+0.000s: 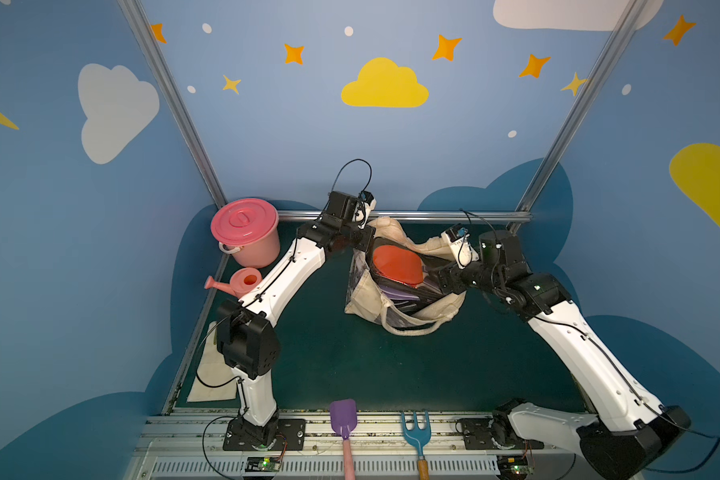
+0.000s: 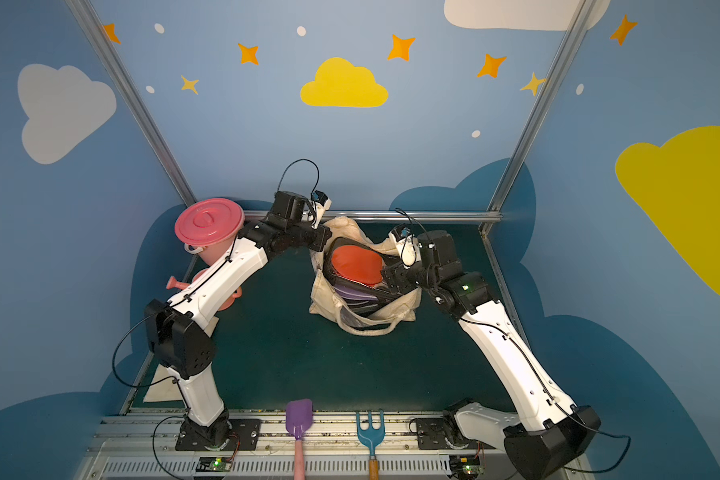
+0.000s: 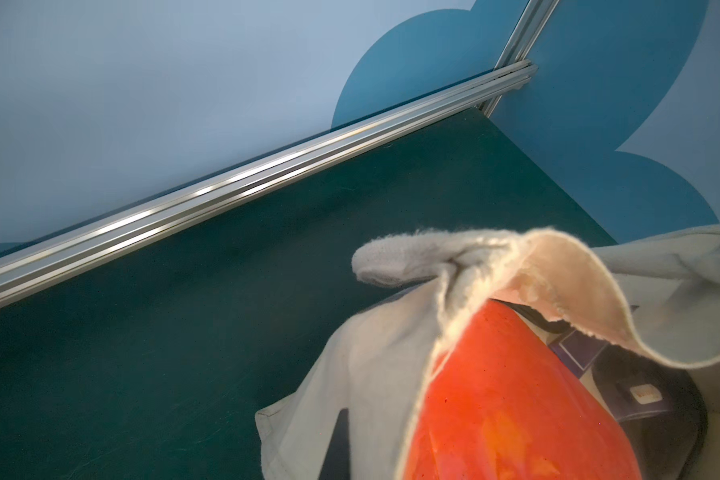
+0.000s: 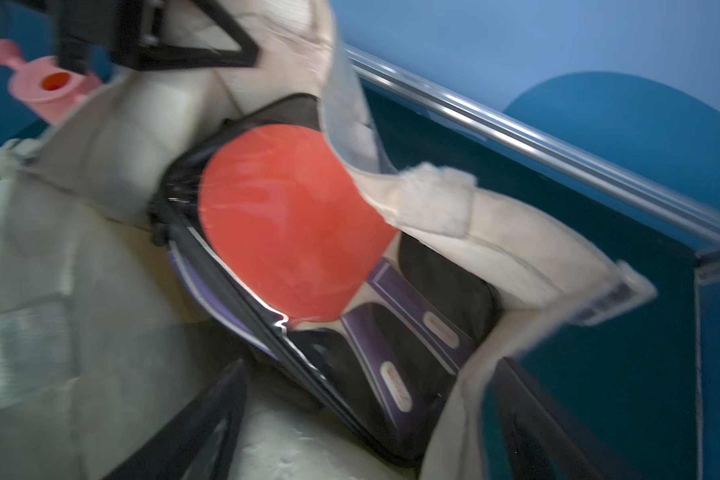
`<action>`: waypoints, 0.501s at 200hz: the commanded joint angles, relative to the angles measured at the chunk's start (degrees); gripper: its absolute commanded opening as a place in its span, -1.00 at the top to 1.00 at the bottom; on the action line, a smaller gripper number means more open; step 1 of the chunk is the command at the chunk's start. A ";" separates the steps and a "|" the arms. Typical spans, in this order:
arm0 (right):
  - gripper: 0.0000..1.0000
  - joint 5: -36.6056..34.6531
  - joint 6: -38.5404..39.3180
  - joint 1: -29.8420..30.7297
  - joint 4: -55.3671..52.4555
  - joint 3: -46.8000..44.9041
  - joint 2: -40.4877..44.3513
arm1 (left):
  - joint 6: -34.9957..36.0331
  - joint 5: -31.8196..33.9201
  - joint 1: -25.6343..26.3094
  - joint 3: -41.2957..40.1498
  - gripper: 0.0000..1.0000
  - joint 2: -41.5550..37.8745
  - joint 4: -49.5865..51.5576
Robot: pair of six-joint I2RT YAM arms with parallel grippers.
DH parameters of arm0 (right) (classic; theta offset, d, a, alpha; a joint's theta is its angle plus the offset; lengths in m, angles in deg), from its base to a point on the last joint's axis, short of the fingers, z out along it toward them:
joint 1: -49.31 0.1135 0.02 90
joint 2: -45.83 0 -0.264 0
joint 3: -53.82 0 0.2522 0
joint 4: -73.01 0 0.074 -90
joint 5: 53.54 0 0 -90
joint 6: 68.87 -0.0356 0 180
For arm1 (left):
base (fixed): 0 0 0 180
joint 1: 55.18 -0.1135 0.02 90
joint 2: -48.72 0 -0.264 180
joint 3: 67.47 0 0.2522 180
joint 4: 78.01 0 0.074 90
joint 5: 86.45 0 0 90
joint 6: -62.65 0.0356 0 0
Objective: Remove the ping pong set from the canvas bag
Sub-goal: Adjust the canvas bag at the center of the board.
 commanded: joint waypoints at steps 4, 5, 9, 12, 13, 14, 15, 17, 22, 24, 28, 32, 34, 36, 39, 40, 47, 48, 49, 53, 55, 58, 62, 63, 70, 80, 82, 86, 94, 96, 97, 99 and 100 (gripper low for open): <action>-0.81 7.78 5.13 3.63 -1.04 2.53 -1.35 | 1.62 -4.09 -0.53 7.98 0.93 -7.32 -15.15; -0.81 8.04 5.22 3.68 -1.10 2.66 -1.50 | 1.64 -4.18 -0.53 8.08 0.93 -7.32 -15.20; -0.81 8.96 5.44 4.04 -1.36 2.90 -2.18 | 1.66 -4.42 -0.50 8.50 0.92 -7.32 -15.29; -0.81 9.52 5.54 4.20 -1.60 3.09 -2.70 | 1.74 -4.53 -0.48 8.72 0.92 -7.36 -15.34; -0.81 9.70 5.56 4.31 -1.69 3.12 -2.84 | 1.74 -4.58 -0.46 8.80 0.93 -7.34 -15.43; -0.81 9.83 5.61 4.33 -1.69 3.17 -3.08 | 1.74 -4.60 -0.45 8.93 0.93 -7.37 -15.43; -0.82 9.94 5.59 4.38 -1.77 3.25 -3.24 | 1.75 -4.66 -0.49 8.99 0.93 -7.35 -15.43; -0.82 10.20 5.60 4.46 -1.95 3.41 -3.65 | 1.75 -4.75 -0.52 9.10 0.93 -7.33 -15.56; -0.81 10.79 5.75 4.76 -2.53 3.86 -4.70 | 1.83 -4.78 -0.46 9.56 0.93 -7.22 -15.72; -0.81 10.98 5.79 4.84 -2.71 4.05 -5.07 | 1.83 -4.80 -0.51 9.73 0.93 -7.16 -15.81; -0.82 11.34 5.88 5.02 -3.13 4.33 -5.93 | 1.90 -4.80 -0.47 10.02 0.93 -7.10 -15.93; -0.81 11.72 5.90 5.13 -3.36 4.51 -6.63 | 1.99 -4.97 -0.52 10.40 0.93 -7.06 -16.03; -0.81 11.83 5.92 5.13 -3.36 4.50 -7.07 | 2.07 -5.09 -0.48 10.55 0.93 -7.01 -16.04; -0.81 11.92 5.92 5.18 -3.29 4.49 -7.40 | 2.09 -5.12 -0.52 10.79 0.93 -6.98 -16.08; -0.81 11.98 5.86 5.22 -3.13 4.51 -7.88 | 2.10 -5.15 -0.49 11.07 0.92 -6.83 -16.09; -0.81 11.94 5.85 5.18 -3.07 4.53 -8.06 | 2.14 -5.15 -0.47 11.12 0.92 -6.85 -16.07; -0.81 11.74 5.54 5.14 -2.41 4.42 -9.20 | 2.19 -5.40 -0.50 11.63 0.92 -6.79 -16.15; -0.81 11.73 5.51 5.18 -2.35 4.39 -9.38 | 2.19 -5.45 -0.52 11.75 0.93 -6.79 -16.14; -0.81 11.68 5.45 5.16 -2.20 4.38 -9.51 | 2.19 -5.48 -0.52 11.81 0.93 -6.79 -16.13; -0.81 11.25 5.05 5.05 -1.67 4.25 -10.18 | 2.24 -5.72 -0.50 11.88 0.93 -6.81 -16.13; -0.82 11.03 4.85 5.00 -1.20 4.17 -10.44 | 2.27 -5.82 -0.46 11.87 0.93 -6.86 -16.19; -0.81 10.76 4.62 4.92 -0.60 4.00 -10.83 | 2.25 -5.98 -0.49 11.87 0.93 -6.88 -16.30; -0.81 10.57 4.34 4.81 0.08 4.00 -11.45 | 2.27 -6.14 -0.56 11.67 0.93 -7.04 -16.55; -0.81 10.58 4.34 4.80 0.21 4.01 -11.60 | 2.23 -6.18 -0.55 11.59 0.92 -7.09 -16.60; -0.81 10.59 3.74 4.48 0.74 4.36 -12.89 | 2.11 -6.38 -0.56 10.90 0.93 -7.49 -17.14; -0.82 9.93 2.78 3.98 1.23 5.02 -14.60 | 1.80 -6.80 -0.58 9.09 0.93 -8.42 -18.46; -0.82 9.78 2.68 3.88 1.33 5.15 -15.04 | 1.72 -6.88 -0.54 8.60 0.93 -8.69 -18.78; -0.81 9.56 2.47 3.64 1.66 5.31 -15.65 | 1.54 -7.04 -0.56 7.44 0.93 -9.18 -19.51; -0.81 9.35 2.04 2.98 2.28 5.56 -16.66 | 1.11 -7.25 -0.58 5.14 0.93 -10.30 -21.17; -0.81 9.28 1.90 2.77 2.49 5.59 -16.91 | 0.99 -7.33 -0.59 4.19 0.93 -10.59 -21.61; -0.81 9.27 1.85 2.64 2.60 5.60 -17.02 | 0.93 -7.43 -0.60 3.76 0.93 -10.76 -21.90; -0.81 9.22 1.74 2.47 2.86 5.60 -17.25 | 0.77 -7.55 -0.62 2.90 0.92 -11.10 -22.45; -0.81 9.19 1.68 2.31 3.00 5.65 -17.31 | 0.69 -7.58 -0.66 2.46 0.92 -11.23 -22.76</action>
